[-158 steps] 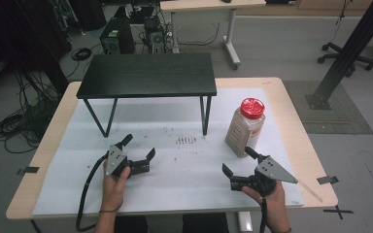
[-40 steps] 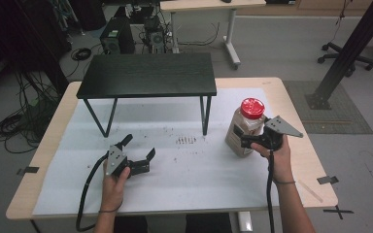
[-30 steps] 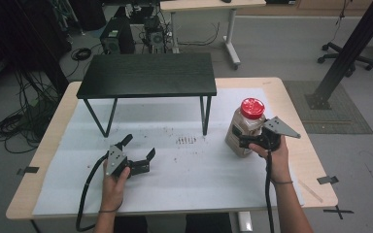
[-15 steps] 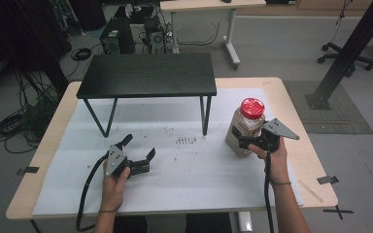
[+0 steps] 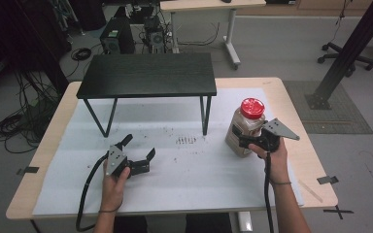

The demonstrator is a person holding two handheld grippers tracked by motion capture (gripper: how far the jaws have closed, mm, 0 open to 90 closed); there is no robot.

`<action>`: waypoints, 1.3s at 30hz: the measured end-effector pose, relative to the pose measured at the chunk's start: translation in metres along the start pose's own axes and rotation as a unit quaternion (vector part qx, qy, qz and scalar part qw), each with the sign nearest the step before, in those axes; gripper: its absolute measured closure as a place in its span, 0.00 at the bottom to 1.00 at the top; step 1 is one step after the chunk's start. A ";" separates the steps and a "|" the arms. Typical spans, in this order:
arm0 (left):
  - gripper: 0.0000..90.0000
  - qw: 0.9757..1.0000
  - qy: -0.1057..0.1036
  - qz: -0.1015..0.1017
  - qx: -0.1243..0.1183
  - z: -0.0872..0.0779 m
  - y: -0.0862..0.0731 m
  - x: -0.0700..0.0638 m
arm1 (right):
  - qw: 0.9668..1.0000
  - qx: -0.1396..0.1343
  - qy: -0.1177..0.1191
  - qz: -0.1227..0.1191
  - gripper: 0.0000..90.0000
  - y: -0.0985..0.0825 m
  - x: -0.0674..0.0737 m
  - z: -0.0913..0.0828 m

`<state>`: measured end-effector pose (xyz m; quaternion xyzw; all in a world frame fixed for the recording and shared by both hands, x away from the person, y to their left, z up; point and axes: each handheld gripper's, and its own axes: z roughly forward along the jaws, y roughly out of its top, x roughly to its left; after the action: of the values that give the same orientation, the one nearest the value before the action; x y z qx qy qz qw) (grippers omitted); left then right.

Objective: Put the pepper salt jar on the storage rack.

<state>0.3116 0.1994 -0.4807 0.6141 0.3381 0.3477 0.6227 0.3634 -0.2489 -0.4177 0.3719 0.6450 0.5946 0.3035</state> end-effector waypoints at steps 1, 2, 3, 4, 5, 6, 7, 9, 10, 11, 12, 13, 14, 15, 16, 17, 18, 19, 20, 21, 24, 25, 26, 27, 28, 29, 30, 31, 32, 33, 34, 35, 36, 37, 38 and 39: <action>0.00 1.000 0.000 0.000 0.000 0.000 0.000 0.000 | 1.000 0.000 0.000 -0.001 0.10 0.000 0.000 0.000; 0.00 1.000 0.000 0.000 0.000 0.000 0.000 0.000 | 1.000 0.000 0.000 -0.001 0.10 0.000 0.000 0.000; 0.00 1.000 0.000 0.000 0.000 0.000 0.000 0.000 | 1.000 0.000 0.000 -0.002 0.11 0.000 0.000 0.000; 0.00 1.000 0.000 0.000 0.000 0.000 0.000 0.000 | 1.000 0.000 -0.001 -0.002 0.11 0.000 0.000 0.000; 0.00 1.000 0.000 0.000 0.000 0.000 0.000 0.000 | 1.000 0.000 -0.001 -0.002 0.11 0.000 0.000 0.000; 0.00 1.000 0.000 0.000 0.000 0.000 0.000 0.000 | 1.000 0.000 0.000 -0.001 0.12 0.000 0.000 0.000; 0.00 1.000 0.000 0.000 0.000 0.000 0.000 0.000 | 1.000 0.000 -0.001 -0.001 0.13 0.000 0.000 0.000; 0.00 1.000 0.000 0.000 0.000 0.000 0.000 0.000 | 1.000 0.000 0.000 -0.003 0.14 0.000 0.000 0.000; 0.00 1.000 0.000 0.000 0.000 0.000 0.000 0.000 | 1.000 -0.001 0.000 -0.003 0.15 0.000 0.000 0.000; 0.00 1.000 0.000 0.000 0.000 0.000 0.000 0.000 | 1.000 0.000 0.000 -0.004 0.15 0.000 0.000 0.000; 0.00 1.000 0.000 0.000 0.000 0.000 0.000 0.000 | 1.000 0.000 0.000 -0.004 0.16 0.000 0.000 0.000; 0.00 1.000 0.000 0.000 0.000 0.000 0.000 0.000 | 1.000 -0.001 0.000 -0.003 0.16 0.000 0.000 0.000; 0.00 1.000 0.000 0.000 0.000 0.000 0.000 0.000 | 1.000 0.000 0.001 -0.003 0.16 0.000 0.000 0.000; 0.00 1.000 0.000 0.000 0.000 0.000 0.000 0.000 | 1.000 0.000 0.000 -0.003 0.16 0.000 0.000 0.000; 0.00 1.000 0.000 0.000 0.000 0.000 0.000 0.000 | 1.000 -0.001 0.000 -0.003 0.17 0.000 0.000 0.000; 0.00 1.000 0.000 0.000 0.000 0.000 0.000 0.000 | 1.000 -0.001 0.000 -0.003 0.17 0.000 0.000 0.000; 0.00 1.000 0.000 0.001 0.000 0.000 0.000 0.000 | 1.000 -0.001 0.000 -0.004 0.18 0.000 0.000 0.000; 0.00 1.000 0.000 0.000 0.000 0.000 0.000 0.000 | 1.000 0.000 0.000 -0.004 0.18 0.000 0.000 0.000; 0.00 1.000 0.000 0.001 0.000 0.000 0.000 0.000 | 1.000 0.000 0.000 -0.004 0.19 0.000 0.000 0.000; 0.00 1.000 0.000 0.001 0.000 0.000 0.000 0.000 | 1.000 -0.001 -0.001 -0.005 0.19 0.001 0.000 0.000; 0.00 1.000 0.000 0.001 0.000 0.000 0.000 0.000 | 1.000 -0.001 -0.002 -0.006 0.21 0.001 0.000 -0.001; 0.00 1.000 0.000 0.001 0.000 0.000 0.000 0.000 | 1.000 -0.001 -0.002 -0.005 0.21 0.001 0.000 -0.001; 0.00 1.000 0.000 0.001 0.000 0.000 0.000 0.000 | 1.000 -0.001 -0.002 -0.006 0.22 0.001 0.000 -0.001; 0.00 1.000 0.000 0.001 0.000 0.000 0.000 0.000 | 1.000 -0.001 -0.003 -0.007 0.23 0.001 0.000 -0.001; 0.00 1.000 0.000 0.001 0.000 0.000 0.000 0.000 | 1.000 0.000 -0.001 -0.008 0.24 0.001 0.001 -0.001; 0.00 1.000 0.000 0.001 0.000 0.000 0.000 0.000 | 1.000 0.000 -0.002 -0.010 0.24 0.001 0.001 -0.001; 0.00 1.000 0.000 0.001 0.000 0.000 0.000 0.000 | 1.000 0.000 -0.003 -0.011 0.24 0.001 0.001 -0.001; 0.00 1.000 0.000 0.001 0.000 0.000 0.000 0.000 | 1.000 0.000 -0.003 -0.011 0.25 0.001 0.001 -0.001; 0.00 1.000 0.000 0.001 0.000 0.000 0.000 0.000 | 1.000 0.000 -0.003 -0.011 0.25 0.001 0.001 -0.001; 0.00 1.000 0.000 0.001 0.000 0.000 0.000 0.000 | 1.000 0.000 -0.004 -0.012 0.25 0.002 0.001 -0.002; 0.00 1.000 0.000 0.001 0.000 0.000 0.000 0.000 | 1.000 0.000 -0.005 -0.013 0.25 0.002 0.001 -0.002; 0.00 1.000 0.000 0.001 0.000 0.000 0.000 0.000 | 1.000 0.001 -0.005 -0.014 0.25 0.002 0.002 -0.002; 0.00 1.000 0.000 0.002 -0.001 0.000 0.000 0.000 | 1.000 0.002 -0.007 -0.016 0.26 0.002 0.002 -0.002; 0.00 1.000 0.000 0.001 -0.001 0.000 0.000 0.000 | 1.000 0.002 -0.008 -0.018 0.26 0.002 0.002 -0.002; 0.00 1.000 0.000 0.001 0.000 0.000 0.000 0.000 | 1.000 0.003 -0.009 -0.020 0.26 0.002 0.002 -0.002; 0.00 1.000 0.000 0.001 0.000 0.000 0.000 0.000 | 1.000 0.003 -0.010 -0.020 0.27 0.002 0.003 -0.002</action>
<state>0.3115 0.1993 -0.4807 0.6144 0.3371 0.3485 0.6224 0.3602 -0.2479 -0.4152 0.3656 0.6512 0.5825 0.3209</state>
